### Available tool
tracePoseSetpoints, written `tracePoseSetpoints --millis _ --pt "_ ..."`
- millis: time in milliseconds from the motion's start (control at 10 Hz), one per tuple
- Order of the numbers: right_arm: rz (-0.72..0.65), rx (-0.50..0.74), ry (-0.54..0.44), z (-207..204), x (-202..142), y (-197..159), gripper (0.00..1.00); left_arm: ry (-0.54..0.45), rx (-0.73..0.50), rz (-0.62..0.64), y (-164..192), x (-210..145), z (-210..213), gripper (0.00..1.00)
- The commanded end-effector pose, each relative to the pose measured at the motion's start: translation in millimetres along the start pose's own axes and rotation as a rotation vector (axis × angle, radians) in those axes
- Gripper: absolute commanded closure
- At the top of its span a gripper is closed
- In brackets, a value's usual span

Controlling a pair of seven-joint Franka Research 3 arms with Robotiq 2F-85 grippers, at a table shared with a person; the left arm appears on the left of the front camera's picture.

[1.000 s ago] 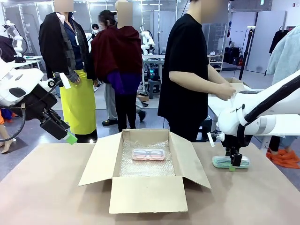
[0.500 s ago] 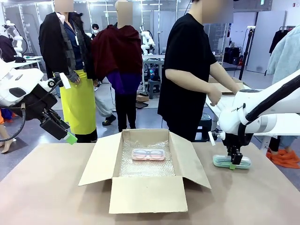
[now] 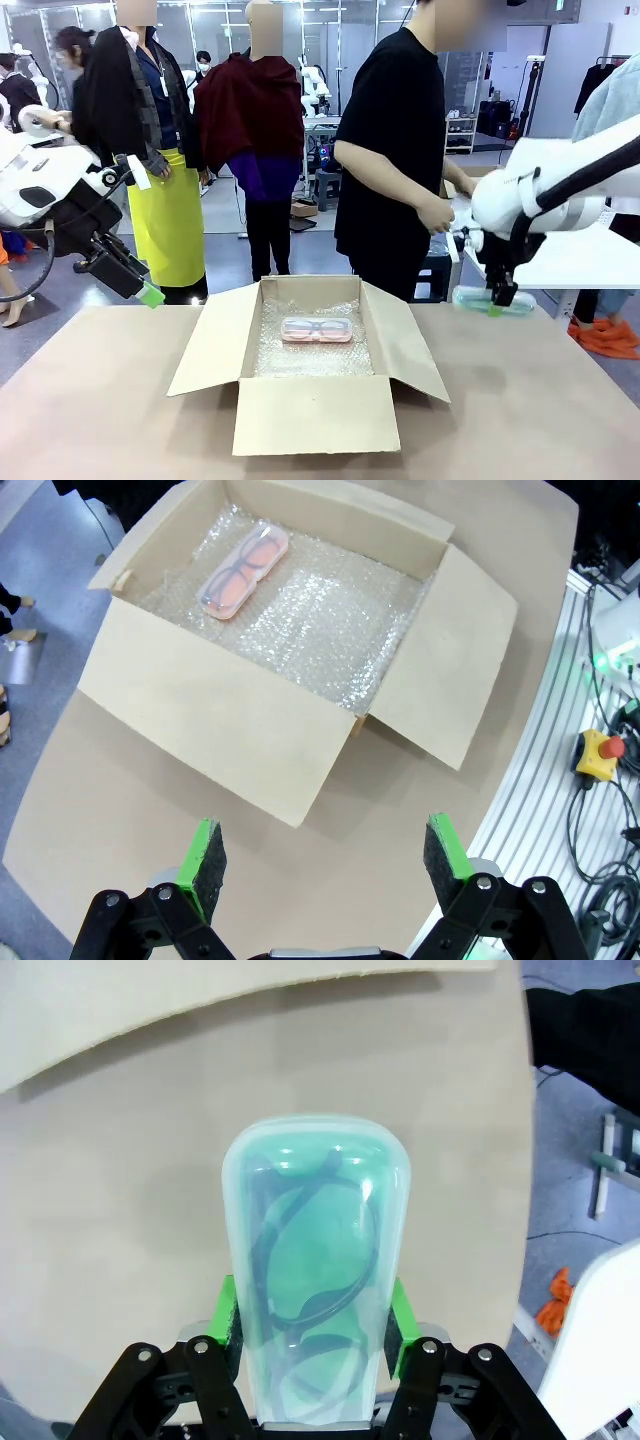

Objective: Pack the glasses set securely to prepare it for shipping.
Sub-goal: Put the Glasses case from the right side of the table into the Package Box.

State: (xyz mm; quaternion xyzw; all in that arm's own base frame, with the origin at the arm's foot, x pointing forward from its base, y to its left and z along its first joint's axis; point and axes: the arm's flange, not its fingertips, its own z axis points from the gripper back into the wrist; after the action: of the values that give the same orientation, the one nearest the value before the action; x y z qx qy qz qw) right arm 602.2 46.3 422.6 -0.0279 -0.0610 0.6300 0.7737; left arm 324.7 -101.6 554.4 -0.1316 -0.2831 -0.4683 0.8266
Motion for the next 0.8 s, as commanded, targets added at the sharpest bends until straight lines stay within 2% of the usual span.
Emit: tracePoseSetpoints --millis 0,300,700 --pt "-0.013 0.031 0.026 29.1 17.3 6.0 0.61 -0.008 -0.013 -0.013 1.4 -1.7 0.9 0.00" --pt "-0.019 0.075 0.044 58.8 58.3 17.9 0.61 -0.008 -0.013 -0.013 1.4 -1.7 0.9 0.00" --pt "-0.020 0.075 0.071 78.8 196.0 53.9 0.61 -0.008 -0.013 -0.013 1.4 -1.7 0.9 0.00"
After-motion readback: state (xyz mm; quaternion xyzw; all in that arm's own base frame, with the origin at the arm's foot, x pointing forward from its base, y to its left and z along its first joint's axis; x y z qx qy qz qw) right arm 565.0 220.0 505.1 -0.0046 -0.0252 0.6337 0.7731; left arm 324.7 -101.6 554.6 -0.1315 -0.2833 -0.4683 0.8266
